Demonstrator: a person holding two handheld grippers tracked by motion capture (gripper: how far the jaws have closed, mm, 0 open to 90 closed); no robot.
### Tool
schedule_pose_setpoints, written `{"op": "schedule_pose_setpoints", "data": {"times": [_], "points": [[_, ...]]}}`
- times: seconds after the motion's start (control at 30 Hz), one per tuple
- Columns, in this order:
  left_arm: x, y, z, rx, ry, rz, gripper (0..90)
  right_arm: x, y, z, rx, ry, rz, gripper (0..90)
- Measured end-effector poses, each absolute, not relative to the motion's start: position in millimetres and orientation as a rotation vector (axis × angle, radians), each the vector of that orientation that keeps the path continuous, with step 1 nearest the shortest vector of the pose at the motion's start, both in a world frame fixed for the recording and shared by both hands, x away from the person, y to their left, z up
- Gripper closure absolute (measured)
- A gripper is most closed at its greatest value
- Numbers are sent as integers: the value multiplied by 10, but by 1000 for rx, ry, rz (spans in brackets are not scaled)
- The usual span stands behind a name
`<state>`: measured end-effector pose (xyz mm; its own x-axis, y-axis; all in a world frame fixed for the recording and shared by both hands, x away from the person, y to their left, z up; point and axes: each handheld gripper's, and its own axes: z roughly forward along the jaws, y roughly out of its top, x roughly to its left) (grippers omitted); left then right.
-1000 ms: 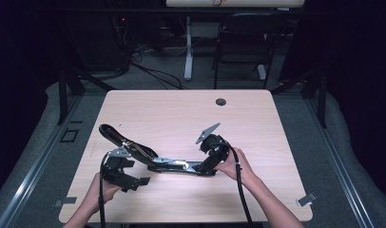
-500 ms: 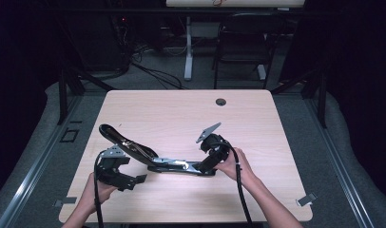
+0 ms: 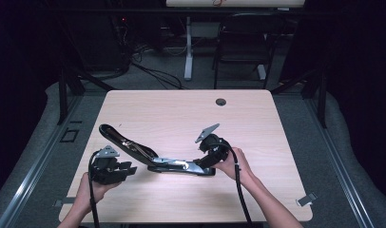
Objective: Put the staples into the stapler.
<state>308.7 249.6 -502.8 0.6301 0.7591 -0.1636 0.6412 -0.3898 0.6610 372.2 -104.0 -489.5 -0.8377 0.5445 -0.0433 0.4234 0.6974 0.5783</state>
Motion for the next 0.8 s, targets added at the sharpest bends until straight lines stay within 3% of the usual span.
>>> {"op": "schedule_pose_setpoints", "data": {"times": [0.13,0.17,0.2,0.23,0.27,0.3,0.33,0.43,0.6,0.8], "points": [[3116,2544,-5042,2146,1149,221,829,3716,-1038,-4870,770,2669,828,466],[3136,2604,-5048,2110,1214,244,852,3706,-1034,-4867,770,2653,837,541],[3136,2604,-5048,2110,1214,244,871,3706,-1034,-4867,770,2653,837,541],[3153,2684,-5035,2065,1271,282,895,3696,-1037,-4853,753,2649,831,649],[3153,2684,-5035,2065,1271,282,900,3696,-1037,-4853,753,2649,831,649],[3164,2756,-5009,2008,1303,335,900,3682,-1042,-4836,752,2631,850,752],[3164,2756,-5009,2008,1303,335,900,3682,-1042,-4836,752,2631,850,752],[3178,2849,-4953,1895,1334,434,900,3664,-1051,-4809,743,2610,871,900],[3176,2903,-4907,1793,1325,500,900,3649,-1023,-4794,734,2595,883,900],[3201,2883,-4893,1764,1287,488,900,3659,-935,-4779,727,2594,918,900]]}}
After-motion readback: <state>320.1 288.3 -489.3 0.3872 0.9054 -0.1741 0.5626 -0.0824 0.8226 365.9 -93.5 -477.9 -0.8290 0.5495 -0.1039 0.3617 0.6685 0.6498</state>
